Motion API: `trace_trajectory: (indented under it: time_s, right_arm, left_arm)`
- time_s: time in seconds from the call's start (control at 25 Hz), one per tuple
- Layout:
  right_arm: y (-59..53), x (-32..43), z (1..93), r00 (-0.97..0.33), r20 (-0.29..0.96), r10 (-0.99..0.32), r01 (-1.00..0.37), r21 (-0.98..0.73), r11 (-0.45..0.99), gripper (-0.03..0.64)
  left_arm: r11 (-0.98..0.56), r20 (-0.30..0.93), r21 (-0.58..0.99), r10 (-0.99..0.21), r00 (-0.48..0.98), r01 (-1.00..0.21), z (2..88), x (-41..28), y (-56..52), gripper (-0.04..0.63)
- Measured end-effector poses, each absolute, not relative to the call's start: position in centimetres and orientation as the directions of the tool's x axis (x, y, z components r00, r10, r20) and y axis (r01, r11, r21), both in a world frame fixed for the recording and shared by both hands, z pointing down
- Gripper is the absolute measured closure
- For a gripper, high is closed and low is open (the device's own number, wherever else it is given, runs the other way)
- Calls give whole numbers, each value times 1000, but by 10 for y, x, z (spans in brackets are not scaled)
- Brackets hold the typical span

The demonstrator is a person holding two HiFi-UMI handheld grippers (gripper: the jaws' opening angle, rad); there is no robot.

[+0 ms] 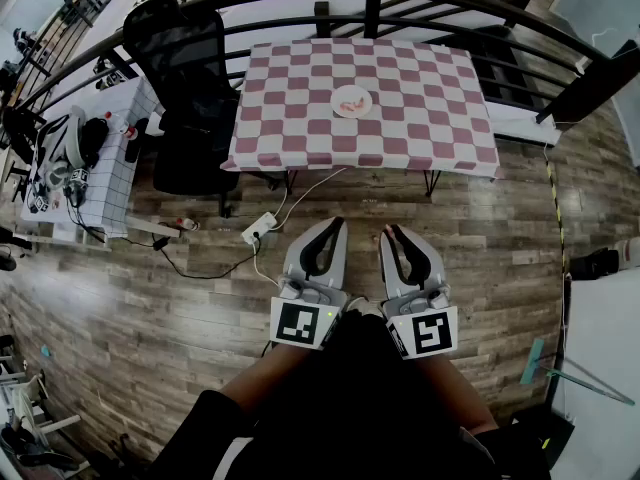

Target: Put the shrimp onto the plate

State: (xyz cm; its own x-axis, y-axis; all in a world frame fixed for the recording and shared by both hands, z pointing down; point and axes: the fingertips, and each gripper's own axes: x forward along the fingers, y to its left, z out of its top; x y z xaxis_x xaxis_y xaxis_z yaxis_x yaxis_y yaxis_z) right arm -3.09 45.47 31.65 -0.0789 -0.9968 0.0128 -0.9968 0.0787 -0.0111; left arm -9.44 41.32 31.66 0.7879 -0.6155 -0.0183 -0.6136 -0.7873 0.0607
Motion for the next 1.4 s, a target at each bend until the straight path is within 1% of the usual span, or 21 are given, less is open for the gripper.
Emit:
trace_trajectory:
  time_s: [0.32, 0.6, 0.84, 1.16, 1.4]
  right_arm:
    - [467, -27, 315, -87, 8, -996, -996, -11, 87, 571]
    - [480, -18, 316, -88, -17, -996, -994, -59, 89, 571]
    - [481, -12, 332, -74, 2, -997, -993, -95, 74, 571]
    - [455, 0, 349, -51, 43, -998, -994, -101, 46, 571]
    - [403, 14, 353, -21, 57, -998, -996, -87, 16, 571]
  left_arm:
    - [-787, -20, 53, -616, 788, -614, 315, -88, 426, 586]
    - [-769, -35, 47, -639, 768, -638, 319, -96, 428, 586]
    - [-746, 14, 32, -665, 746, -665, 340, -110, 421, 586]
    - [-783, 59, 62, -616, 786, -619, 362, -82, 395, 586]
    - [-796, 42, 104, -595, 803, -596, 359, -64, 342, 586]
